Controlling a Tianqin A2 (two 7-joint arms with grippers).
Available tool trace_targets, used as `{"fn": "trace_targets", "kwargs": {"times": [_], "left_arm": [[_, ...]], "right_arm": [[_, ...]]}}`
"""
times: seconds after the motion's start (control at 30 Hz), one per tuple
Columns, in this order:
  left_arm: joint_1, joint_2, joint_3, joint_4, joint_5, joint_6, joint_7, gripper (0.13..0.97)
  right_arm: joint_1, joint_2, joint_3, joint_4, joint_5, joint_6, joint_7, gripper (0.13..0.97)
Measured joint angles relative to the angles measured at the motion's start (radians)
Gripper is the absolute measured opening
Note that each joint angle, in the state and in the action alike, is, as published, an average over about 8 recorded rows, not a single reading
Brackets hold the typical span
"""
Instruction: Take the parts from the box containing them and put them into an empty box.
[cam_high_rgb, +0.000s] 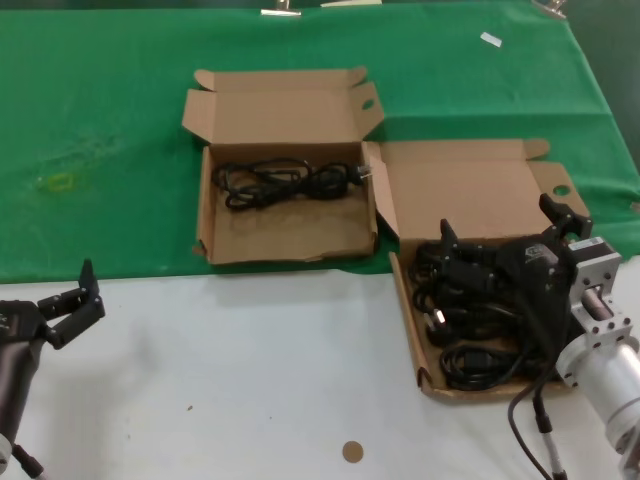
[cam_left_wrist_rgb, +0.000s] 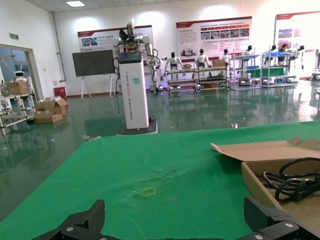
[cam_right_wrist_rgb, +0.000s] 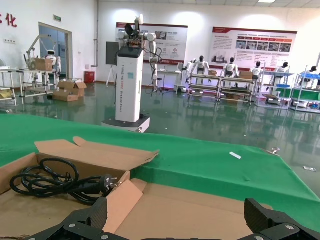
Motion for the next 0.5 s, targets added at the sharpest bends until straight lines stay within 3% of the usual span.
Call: {"fn": "trace_targets", "kwargs": {"times": [0.5], "left_arm": [[0.0, 0.0, 0.0, 0.0, 0.0, 0.0, 0.0, 0.966]], "right_arm": [[0.0, 0.0, 0.0, 0.0, 0.0, 0.0, 0.0, 0.966]]}}
